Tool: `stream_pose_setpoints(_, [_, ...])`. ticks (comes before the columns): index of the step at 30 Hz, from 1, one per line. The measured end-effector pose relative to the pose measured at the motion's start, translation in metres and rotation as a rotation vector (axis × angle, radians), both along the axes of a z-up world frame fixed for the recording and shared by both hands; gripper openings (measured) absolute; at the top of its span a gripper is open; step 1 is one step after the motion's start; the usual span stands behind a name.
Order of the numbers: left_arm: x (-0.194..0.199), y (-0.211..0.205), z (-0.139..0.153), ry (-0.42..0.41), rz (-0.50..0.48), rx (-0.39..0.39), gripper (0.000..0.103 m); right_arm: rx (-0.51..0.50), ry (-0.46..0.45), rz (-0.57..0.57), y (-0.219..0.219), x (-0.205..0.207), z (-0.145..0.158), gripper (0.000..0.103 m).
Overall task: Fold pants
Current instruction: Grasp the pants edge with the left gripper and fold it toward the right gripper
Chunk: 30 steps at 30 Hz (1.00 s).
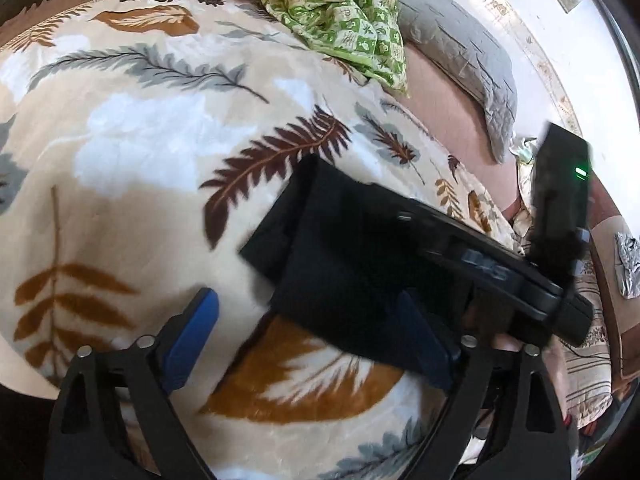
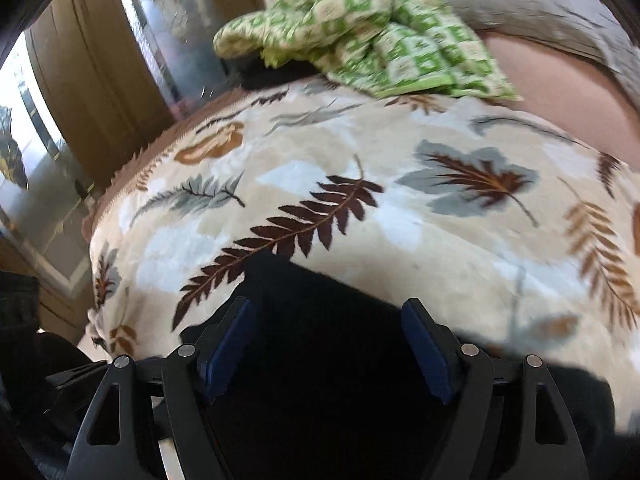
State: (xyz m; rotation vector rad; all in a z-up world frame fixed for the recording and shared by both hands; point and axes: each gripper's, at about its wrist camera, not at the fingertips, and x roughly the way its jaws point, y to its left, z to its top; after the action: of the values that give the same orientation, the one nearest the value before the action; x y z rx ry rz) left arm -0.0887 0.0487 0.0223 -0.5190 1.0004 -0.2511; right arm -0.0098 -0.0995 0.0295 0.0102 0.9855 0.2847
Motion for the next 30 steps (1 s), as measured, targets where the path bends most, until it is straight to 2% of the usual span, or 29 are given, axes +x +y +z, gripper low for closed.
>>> stream_pose_setpoints(2, [0.006,-0.003,-0.002,-0.020,0.008,-0.023,0.103,0.037,0.034,0.006,0.000,0.012,-0.013,0.078])
stream_pose_setpoints(4, [0.010,-0.005,-0.003,-0.031,0.020,-0.006,0.103,0.062,0.057,0.012,0.000,0.018,-0.024,0.077])
stream_pose_setpoints(6, [0.012,-0.007,-0.002,-0.049,0.010,0.015,0.103,0.079,0.037,0.007,-0.002,0.019,-0.030,0.075])
stream_pose_setpoints(7, [0.012,-0.008,-0.001,-0.057,0.009,0.022,0.103,0.086,0.038,0.006,-0.003,0.020,-0.029,0.069])
stream_pose_setpoints(8, [0.013,-0.009,-0.001,-0.061,0.009,0.025,0.103,0.100,0.036,0.004,-0.004,0.021,-0.028,0.056])
stream_pose_setpoints(9, [0.013,-0.009,0.000,-0.069,0.011,0.026,0.091,0.139,0.036,0.007,-0.007,0.022,-0.028,0.046])
stream_pose_setpoints(10, [0.013,-0.009,0.001,-0.077,0.013,0.029,0.057,0.177,0.043,0.009,-0.009,0.023,-0.028,0.033])
stream_pose_setpoints(11, [0.015,-0.009,0.002,-0.070,0.000,0.032,0.037,0.197,0.048,0.001,-0.011,0.024,-0.028,0.029])
stream_pose_setpoints(12, [0.018,-0.010,0.000,-0.051,-0.007,0.033,0.024,0.214,0.049,-0.005,-0.014,0.023,-0.027,0.027])
stream_pose_setpoints(15, [0.015,-0.005,0.007,-0.090,0.000,-0.023,0.015,0.275,0.038,-0.021,-0.023,0.016,-0.016,0.019])
stream_pose_setpoints(17, [0.007,-0.012,0.024,-0.173,-0.030,-0.004,0.014,0.294,0.018,-0.036,-0.029,0.008,-0.003,0.018])
stream_pose_setpoints(18, [0.002,-0.018,0.034,-0.223,-0.052,0.008,0.014,0.295,-0.001,-0.054,-0.034,0.002,0.008,0.018])
stream_pose_setpoints(21, [-0.010,-0.036,0.054,-0.325,-0.111,0.029,0.013,0.323,-0.051,-0.152,-0.058,-0.019,0.039,0.029])
stream_pose_setpoints(23, [-0.016,-0.048,0.062,-0.369,-0.148,0.047,0.013,0.373,-0.067,-0.187,-0.073,-0.037,0.057,0.062])
stream_pose_setpoints(25, [-0.021,-0.062,0.065,-0.389,-0.181,0.066,0.013,0.400,-0.074,-0.194,-0.078,-0.051,0.072,0.079])
stream_pose_setpoints(30, [-0.035,-0.088,0.072,-0.432,-0.249,0.086,0.013,0.366,-0.025,-0.209,-0.075,-0.060,0.090,0.082])
